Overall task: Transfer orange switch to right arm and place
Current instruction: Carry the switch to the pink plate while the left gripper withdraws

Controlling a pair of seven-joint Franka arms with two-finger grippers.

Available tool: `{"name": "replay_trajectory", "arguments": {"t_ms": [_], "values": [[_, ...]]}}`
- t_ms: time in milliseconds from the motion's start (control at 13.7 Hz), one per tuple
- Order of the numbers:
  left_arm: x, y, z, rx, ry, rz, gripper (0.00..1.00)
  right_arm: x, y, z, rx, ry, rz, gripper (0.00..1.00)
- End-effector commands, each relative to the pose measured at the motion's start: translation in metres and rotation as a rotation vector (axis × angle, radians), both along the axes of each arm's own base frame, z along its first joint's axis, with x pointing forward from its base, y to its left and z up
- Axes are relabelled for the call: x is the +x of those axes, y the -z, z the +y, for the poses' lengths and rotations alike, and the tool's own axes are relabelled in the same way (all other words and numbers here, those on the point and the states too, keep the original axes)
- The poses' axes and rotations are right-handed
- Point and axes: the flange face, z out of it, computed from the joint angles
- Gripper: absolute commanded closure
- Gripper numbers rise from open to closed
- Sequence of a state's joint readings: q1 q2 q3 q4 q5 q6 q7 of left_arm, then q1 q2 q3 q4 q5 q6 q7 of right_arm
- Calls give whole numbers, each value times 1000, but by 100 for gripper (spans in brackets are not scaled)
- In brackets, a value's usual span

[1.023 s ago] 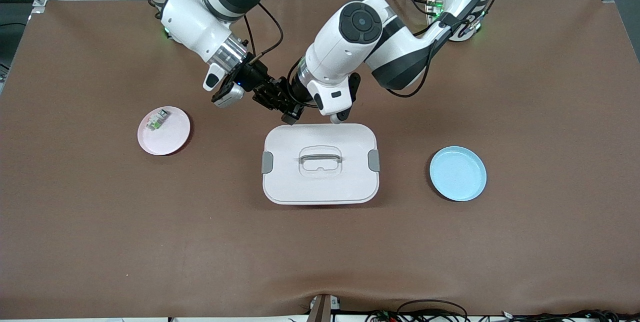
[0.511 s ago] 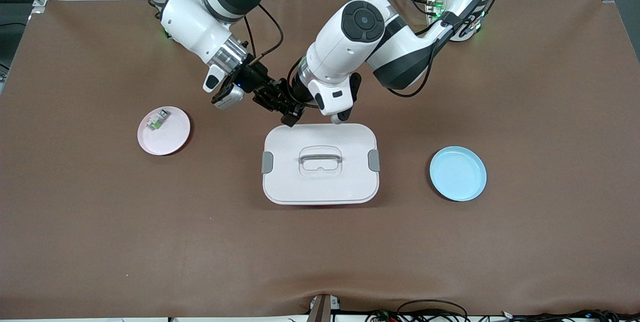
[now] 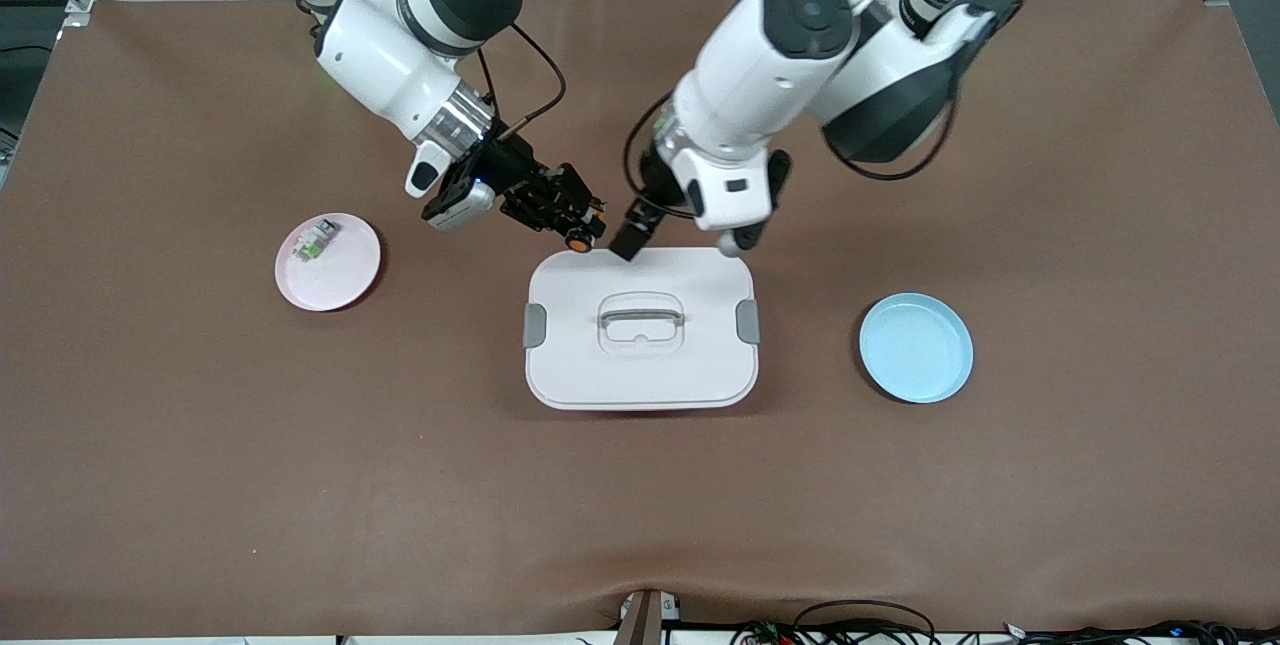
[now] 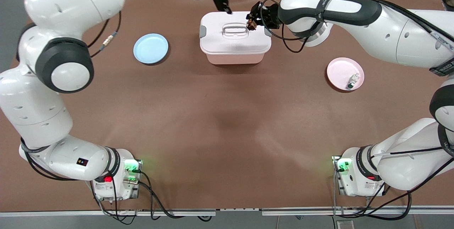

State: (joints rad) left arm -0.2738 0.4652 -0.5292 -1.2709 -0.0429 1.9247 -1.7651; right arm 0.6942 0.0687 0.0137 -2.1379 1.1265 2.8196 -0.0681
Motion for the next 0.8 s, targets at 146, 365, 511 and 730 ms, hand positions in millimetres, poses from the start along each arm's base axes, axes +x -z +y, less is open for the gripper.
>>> {"name": "replay_trajectory", "arguments": {"t_ms": [146,365,511,730], "values": [[31,-26,89,158,172,-112,0,23,0,-26,-226,-253,-23,100],[65,-30,165,234,251,-152,0,28,0,-50,-379,-384,-11,100],[81,-33,210,288,262,-178,0,26,-6,-65,-543,-512,-35,100],[90,-41,272,327,300,-149,0,19,-16,-101,-657,-675,-23,100]]}}
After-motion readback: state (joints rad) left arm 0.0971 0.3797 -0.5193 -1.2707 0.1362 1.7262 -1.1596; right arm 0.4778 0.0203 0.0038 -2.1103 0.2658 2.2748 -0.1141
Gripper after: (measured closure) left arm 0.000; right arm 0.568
